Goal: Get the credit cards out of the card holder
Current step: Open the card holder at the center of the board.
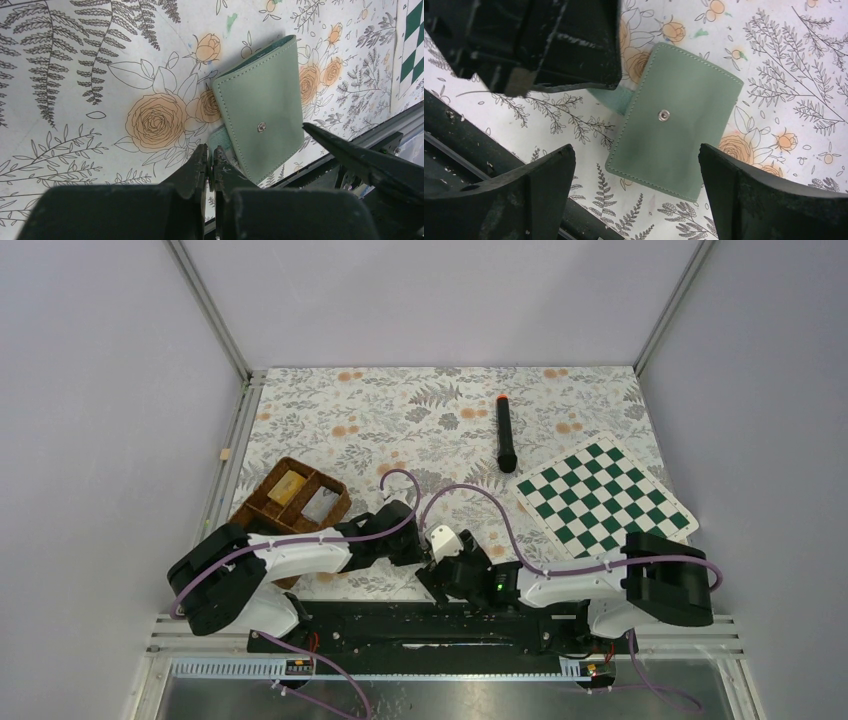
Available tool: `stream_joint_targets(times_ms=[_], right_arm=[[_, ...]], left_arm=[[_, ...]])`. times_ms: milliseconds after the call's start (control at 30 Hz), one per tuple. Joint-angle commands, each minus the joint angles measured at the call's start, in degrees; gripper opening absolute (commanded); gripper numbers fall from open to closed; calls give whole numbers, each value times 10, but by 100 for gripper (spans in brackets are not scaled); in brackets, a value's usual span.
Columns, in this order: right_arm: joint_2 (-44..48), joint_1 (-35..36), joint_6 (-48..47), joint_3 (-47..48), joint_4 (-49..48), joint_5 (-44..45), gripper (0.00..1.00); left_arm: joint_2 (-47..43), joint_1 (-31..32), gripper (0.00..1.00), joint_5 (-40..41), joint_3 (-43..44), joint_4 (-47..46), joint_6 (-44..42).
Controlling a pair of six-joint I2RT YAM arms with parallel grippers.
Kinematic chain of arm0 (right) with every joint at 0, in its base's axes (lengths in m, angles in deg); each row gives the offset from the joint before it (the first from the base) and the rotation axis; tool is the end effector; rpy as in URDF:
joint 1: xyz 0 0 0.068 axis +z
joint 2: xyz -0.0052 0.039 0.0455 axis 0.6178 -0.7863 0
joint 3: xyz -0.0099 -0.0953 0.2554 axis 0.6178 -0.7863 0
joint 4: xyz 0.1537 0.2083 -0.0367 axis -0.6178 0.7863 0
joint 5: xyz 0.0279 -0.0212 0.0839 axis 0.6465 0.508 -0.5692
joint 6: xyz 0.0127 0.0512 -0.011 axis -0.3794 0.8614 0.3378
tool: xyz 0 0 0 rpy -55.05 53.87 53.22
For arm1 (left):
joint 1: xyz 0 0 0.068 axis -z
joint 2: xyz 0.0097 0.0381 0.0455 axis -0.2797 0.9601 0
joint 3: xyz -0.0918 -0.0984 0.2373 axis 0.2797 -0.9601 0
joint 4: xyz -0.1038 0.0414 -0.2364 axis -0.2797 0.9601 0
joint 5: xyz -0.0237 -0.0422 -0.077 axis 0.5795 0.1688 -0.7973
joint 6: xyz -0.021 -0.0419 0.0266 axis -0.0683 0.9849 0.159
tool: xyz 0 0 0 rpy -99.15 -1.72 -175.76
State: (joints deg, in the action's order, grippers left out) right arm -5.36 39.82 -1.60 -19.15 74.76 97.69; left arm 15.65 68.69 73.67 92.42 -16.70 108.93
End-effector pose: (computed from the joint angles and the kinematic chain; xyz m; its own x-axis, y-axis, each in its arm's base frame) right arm 0.0735 0.2546 0.1648 -0.3960 -0.4463 -0.8025 -0.6538 0.7507 -0.0948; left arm 0.1542 -0.2018 0.1502 -0.9228 -0.1725 -0.3444 0.0507 0.8320 -0.5524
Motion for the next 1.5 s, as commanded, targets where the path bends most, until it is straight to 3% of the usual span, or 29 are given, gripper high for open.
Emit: stream_joint_targets(times_ms=[0, 167, 367, 533, 900, 1467], right_arm=[[-35, 25, -23, 38, -1, 52, 100], [-64, 38, 7, 65, 69, 133, 96], [-35, 38, 35, 44, 79, 173, 73], [-40, 38, 48, 49, 93, 186, 75], [25, 36, 64, 31, 102, 230, 70], [80, -98, 74, -20, 34, 67, 64]], left_arm=[[-15, 3, 0, -1, -2, -9, 7], [-17, 2, 0, 8, -1, 4, 7], [-20, 2, 0, 24, -2, 21, 5], [-24, 2, 0, 25, -1, 23, 6], [-29, 1, 0, 31, -6, 33, 3], [-41, 0, 0, 35, -16, 41, 1]])
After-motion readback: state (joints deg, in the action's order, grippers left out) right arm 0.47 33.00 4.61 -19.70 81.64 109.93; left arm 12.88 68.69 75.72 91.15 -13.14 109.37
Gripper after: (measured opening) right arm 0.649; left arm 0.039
